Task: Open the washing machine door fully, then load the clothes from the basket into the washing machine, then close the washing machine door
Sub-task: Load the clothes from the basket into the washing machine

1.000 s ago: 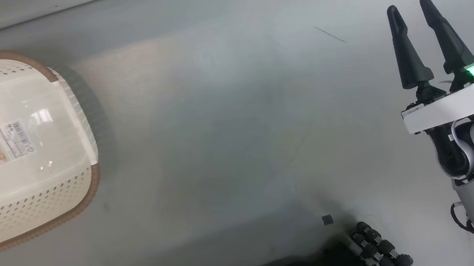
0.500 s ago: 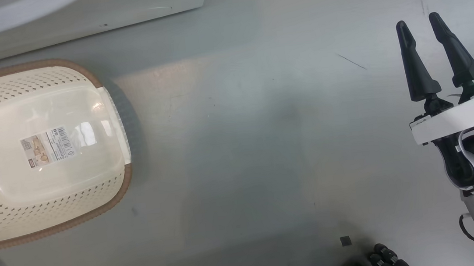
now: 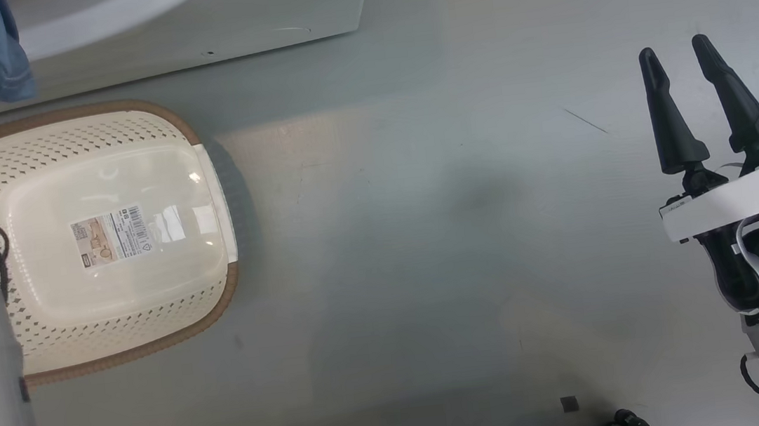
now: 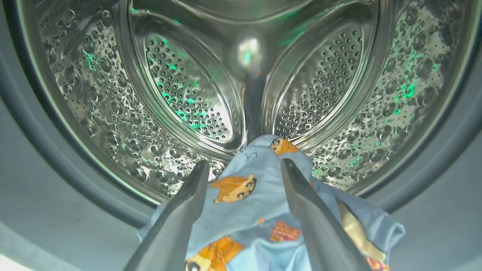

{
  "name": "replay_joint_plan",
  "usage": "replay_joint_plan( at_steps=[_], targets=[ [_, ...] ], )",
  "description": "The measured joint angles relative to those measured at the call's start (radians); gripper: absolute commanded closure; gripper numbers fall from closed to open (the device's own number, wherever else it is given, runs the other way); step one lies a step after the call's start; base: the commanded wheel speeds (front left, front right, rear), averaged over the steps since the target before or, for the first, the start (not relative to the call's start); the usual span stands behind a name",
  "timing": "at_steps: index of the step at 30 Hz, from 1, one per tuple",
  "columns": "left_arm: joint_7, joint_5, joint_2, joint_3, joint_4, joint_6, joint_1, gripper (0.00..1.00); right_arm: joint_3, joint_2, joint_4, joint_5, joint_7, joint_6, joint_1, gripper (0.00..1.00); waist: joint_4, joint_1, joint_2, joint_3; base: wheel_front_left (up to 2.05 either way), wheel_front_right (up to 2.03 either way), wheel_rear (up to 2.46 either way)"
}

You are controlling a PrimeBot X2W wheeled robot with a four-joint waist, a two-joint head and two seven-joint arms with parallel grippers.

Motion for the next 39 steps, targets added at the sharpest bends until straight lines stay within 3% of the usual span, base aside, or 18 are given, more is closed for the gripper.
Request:
replay_joint_plan(
  at_steps=[8,24,39],
  targets=[
    [-0.077,-0.012,-0.038,0.012,-0.032,0.011,0.149,0.00,-0.011,-0.001,-0.002,-0.001,0.000,0.000,0.012,0.00,0.005,0.0000,0.0000,-0.011,0.00,0.00,0.00],
    [-0.116,-0.029,-0.092,0.040,-0.102,0.054,0.419,0.00,-0.012,-0.003,-0.006,-0.007,0.000,0.000,0.026,0.00,0.019,0.0000,0.0000,-0.016,0.00,0.00,0.00],
    [-0.123,0.039,-0.109,-0.030,-0.153,0.080,0.591,0.00,-0.007,-0.004,-0.009,-0.007,0.000,0.000,0.027,0.00,0.015,0.0000,0.0000,-0.009,0.00,0.00,0.00]
  ],
)
